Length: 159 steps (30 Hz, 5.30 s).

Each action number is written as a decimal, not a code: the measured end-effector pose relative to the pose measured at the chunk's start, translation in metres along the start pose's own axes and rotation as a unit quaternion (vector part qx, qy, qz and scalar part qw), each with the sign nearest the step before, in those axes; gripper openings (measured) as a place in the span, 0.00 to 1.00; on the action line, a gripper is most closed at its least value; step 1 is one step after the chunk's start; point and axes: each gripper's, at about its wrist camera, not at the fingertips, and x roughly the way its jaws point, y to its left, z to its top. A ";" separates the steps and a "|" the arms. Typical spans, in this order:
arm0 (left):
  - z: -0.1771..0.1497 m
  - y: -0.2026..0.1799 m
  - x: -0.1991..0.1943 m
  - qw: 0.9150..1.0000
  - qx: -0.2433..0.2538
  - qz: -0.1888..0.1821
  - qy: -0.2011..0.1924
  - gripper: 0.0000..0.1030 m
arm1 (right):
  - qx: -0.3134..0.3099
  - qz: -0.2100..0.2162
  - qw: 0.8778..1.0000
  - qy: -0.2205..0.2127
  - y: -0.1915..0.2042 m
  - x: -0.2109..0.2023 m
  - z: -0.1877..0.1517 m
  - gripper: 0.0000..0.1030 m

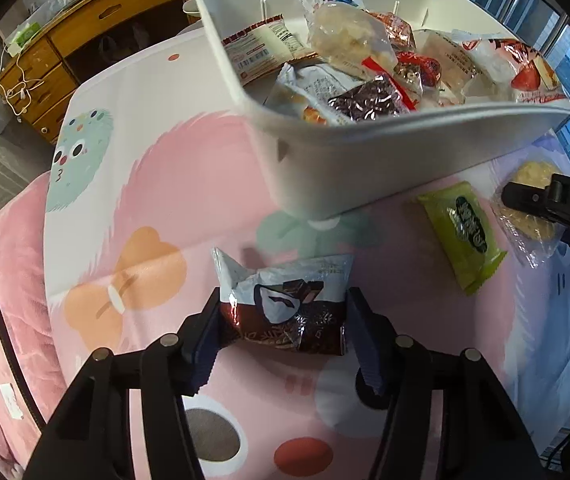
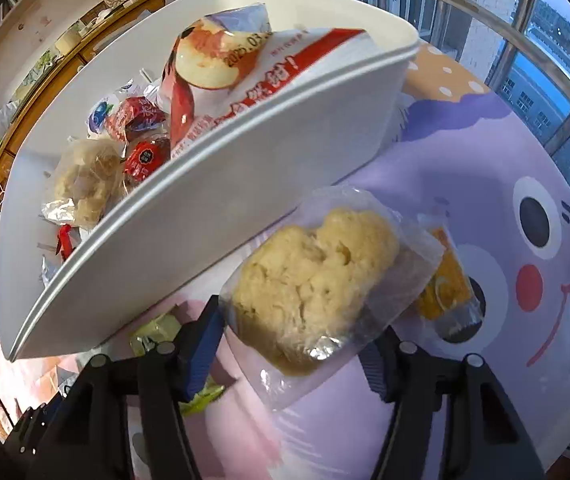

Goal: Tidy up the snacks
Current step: 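Carry both snacks over the white tray and open both grippers, then withdraw both tools from the tray toward the green and yellow packs, then grasp the green square pack with left gripper while right grasps the yellow square pack, then carry both packs over the white tray and open both grippers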

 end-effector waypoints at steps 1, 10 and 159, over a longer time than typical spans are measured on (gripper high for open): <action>0.000 0.002 -0.002 1.000 0.002 0.002 0.000 0.55 | 0.002 0.000 1.000 0.003 -0.002 -0.001 -0.002 0.59; -0.016 0.010 -0.031 1.000 0.002 0.008 -0.019 0.55 | -0.007 0.007 1.000 -0.005 0.006 -0.023 -0.015 0.59; 0.057 -0.091 -0.112 0.992 -0.108 -0.002 -0.062 0.34 | -0.302 0.084 0.944 -0.100 -0.070 -0.109 0.023 0.26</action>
